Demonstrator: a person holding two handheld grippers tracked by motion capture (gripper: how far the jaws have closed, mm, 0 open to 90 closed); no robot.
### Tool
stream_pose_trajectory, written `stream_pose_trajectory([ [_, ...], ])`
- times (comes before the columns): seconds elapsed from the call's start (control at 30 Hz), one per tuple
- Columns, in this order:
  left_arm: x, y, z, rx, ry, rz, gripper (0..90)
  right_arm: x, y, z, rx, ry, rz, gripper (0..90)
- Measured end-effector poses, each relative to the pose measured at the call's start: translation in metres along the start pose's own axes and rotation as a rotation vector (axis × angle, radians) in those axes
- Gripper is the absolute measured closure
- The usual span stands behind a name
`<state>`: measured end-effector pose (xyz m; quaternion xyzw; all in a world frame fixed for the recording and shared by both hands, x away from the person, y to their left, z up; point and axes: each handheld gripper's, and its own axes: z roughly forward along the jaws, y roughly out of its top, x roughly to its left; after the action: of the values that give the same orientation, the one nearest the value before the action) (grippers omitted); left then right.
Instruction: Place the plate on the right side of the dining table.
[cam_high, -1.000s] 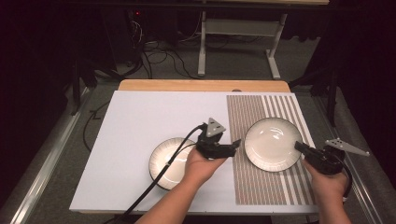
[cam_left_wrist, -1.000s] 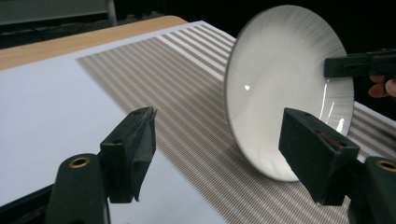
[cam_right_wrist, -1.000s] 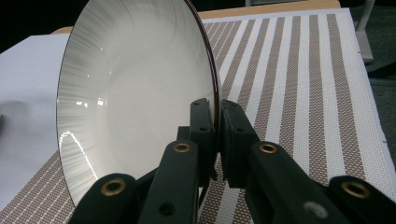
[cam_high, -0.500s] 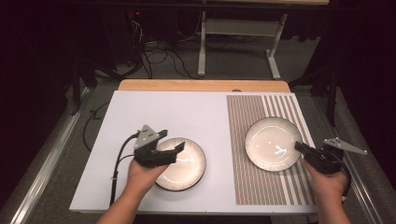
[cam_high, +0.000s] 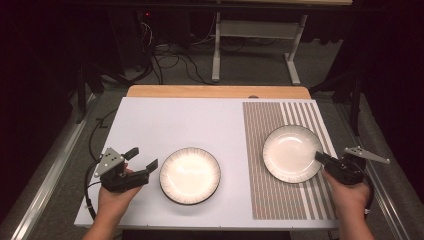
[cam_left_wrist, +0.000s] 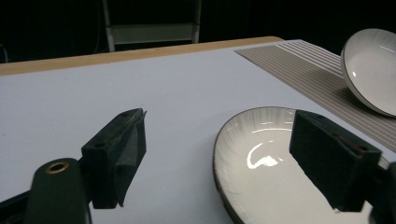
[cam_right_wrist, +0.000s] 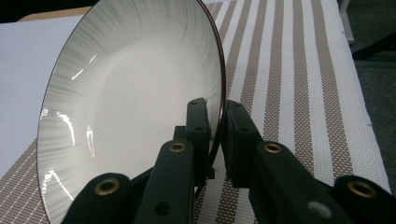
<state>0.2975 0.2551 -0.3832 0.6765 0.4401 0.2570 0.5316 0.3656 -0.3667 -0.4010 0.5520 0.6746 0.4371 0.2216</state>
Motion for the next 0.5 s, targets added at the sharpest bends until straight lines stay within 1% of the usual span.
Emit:
stream_pose_trajectory([
  [0.03, 0.0018, -0.0001, -0.0014, -0.010, 0.005, -0.003, 15.9, -0.0005, -0.0003, 0.0008, 0.005, -0.004, 0.003, 83.8],
  [0.07, 0.0018, -0.0001, -0.0014, -0.010, 0.005, -0.003, 15.2, -0.0005, -0.0003, 0.0008, 0.005, -0.004, 0.003, 83.8],
  [0.1, 0.0042, 0.0002, -0.0032, -0.018, 0.014, 0.001, 14.2, -0.0021, -0.0006, 0.0021, 0.009, -0.002, 0.010, 83.7],
  [0.2, 0.0052, 0.0005, -0.0037, -0.018, 0.018, -0.001, 9.1, -0.0027, -0.0006, 0.0034, 0.011, -0.002, 0.019, 83.7],
  [0.23, 0.0049, 0.0006, -0.0031, -0.015, 0.017, 0.000, 7.3, -0.0026, -0.0006, 0.0048, 0.011, -0.007, 0.029, 83.7],
  [0.37, 0.0009, 0.0005, 0.0003, 0.004, 0.012, 0.014, 0.4, -0.0028, 0.0001, 0.0076, 0.011, -0.012, 0.038, 83.6],
  [0.47, -0.0011, 0.0002, 0.0015, 0.010, 0.006, 0.020, 0.0, -0.0029, 0.0000, 0.0092, 0.014, -0.019, 0.046, 83.3],
  [0.5, -0.0025, -0.0006, 0.0027, 0.015, -0.002, 0.024, 0.0, -0.0035, -0.0003, 0.0108, 0.018, -0.024, 0.059, 83.1],
])
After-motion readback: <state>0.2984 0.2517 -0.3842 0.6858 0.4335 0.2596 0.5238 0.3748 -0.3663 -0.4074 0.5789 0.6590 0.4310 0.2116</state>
